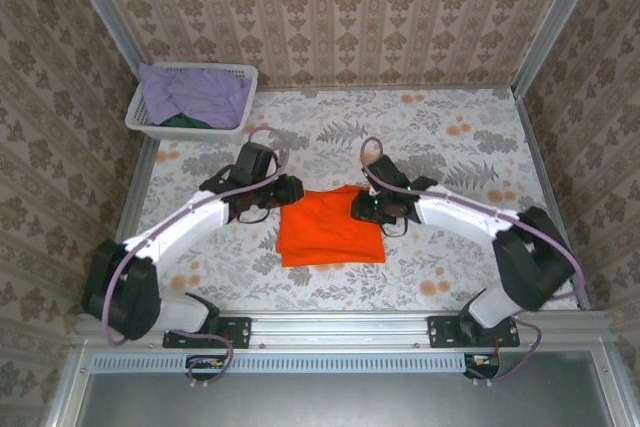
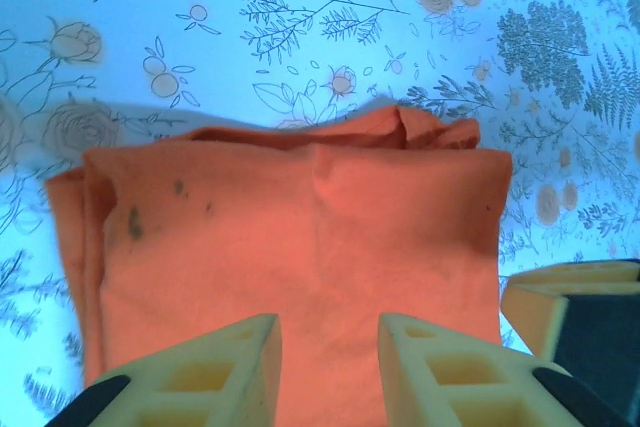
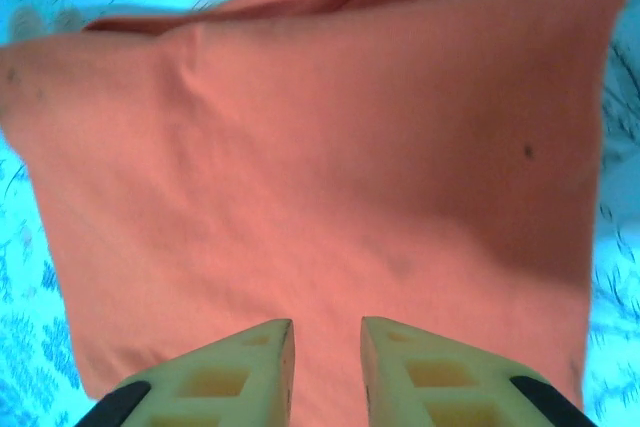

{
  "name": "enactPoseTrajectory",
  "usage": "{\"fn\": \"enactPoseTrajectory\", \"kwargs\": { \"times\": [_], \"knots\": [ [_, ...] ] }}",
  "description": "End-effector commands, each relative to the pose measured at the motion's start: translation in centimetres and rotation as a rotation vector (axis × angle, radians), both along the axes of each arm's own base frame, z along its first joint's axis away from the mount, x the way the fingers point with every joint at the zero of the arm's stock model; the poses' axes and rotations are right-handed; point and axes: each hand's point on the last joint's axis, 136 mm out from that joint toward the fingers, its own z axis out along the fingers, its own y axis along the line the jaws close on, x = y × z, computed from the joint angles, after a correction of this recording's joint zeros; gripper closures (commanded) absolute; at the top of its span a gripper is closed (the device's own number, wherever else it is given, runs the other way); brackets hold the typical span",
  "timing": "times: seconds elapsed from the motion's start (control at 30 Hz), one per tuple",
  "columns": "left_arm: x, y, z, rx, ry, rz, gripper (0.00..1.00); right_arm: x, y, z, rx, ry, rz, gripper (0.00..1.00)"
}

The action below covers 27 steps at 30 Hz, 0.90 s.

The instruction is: Fold and stack the t-shirts

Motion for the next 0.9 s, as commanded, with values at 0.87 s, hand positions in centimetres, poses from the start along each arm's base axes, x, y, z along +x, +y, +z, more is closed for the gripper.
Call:
{"fn": "enactPoseTrajectory", "kwargs": {
  "times": [0.87],
  "knots": [
    [4.8, 6.6, -11.9, 0.196, 0.175, 0.174, 0.75, 5.7, -5.6, -8.1, 0.203, 0.315, -0.266, 0.54]
  ]
}}
